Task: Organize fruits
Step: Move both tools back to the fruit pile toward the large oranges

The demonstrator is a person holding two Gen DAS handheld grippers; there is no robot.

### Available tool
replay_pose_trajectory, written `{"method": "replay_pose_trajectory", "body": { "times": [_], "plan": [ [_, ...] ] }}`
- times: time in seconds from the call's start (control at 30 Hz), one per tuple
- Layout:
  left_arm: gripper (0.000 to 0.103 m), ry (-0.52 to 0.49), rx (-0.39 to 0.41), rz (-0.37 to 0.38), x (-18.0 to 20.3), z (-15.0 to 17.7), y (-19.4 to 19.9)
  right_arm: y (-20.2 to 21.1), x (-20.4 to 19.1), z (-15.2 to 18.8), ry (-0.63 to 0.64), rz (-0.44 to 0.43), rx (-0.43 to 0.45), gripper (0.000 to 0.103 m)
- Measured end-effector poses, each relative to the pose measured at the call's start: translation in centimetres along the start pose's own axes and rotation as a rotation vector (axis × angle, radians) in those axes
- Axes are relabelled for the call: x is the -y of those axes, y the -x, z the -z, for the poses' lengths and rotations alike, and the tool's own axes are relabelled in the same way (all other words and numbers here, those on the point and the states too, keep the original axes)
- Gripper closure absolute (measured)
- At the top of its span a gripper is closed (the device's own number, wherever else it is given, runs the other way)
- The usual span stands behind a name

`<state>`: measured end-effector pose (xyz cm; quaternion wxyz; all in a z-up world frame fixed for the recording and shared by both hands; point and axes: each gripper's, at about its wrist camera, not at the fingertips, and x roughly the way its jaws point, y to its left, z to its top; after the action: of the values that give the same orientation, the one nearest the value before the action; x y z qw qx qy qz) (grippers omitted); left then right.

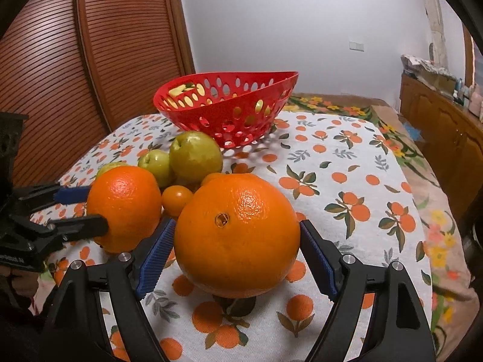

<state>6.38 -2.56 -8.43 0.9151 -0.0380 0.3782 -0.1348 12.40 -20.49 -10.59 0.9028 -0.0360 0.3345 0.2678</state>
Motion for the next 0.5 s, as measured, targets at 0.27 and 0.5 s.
{"method": "replay_pose_trajectory", "body": {
  "times": [0.27, 0.5],
  "plan": [
    [0.027, 0.016, 0.006, -0.017, 0.3, 0.1, -0.5, 0.1, 0.0, 0.3, -0.007, -0.004, 0.022, 0.019],
    [0.021, 0.079, -0.028, 0.005, -0.4, 0.1, -2.4, 0.2, -0.4, 0.5, 0.022, 0.022, 0.022, 0.019]
  ]
}}
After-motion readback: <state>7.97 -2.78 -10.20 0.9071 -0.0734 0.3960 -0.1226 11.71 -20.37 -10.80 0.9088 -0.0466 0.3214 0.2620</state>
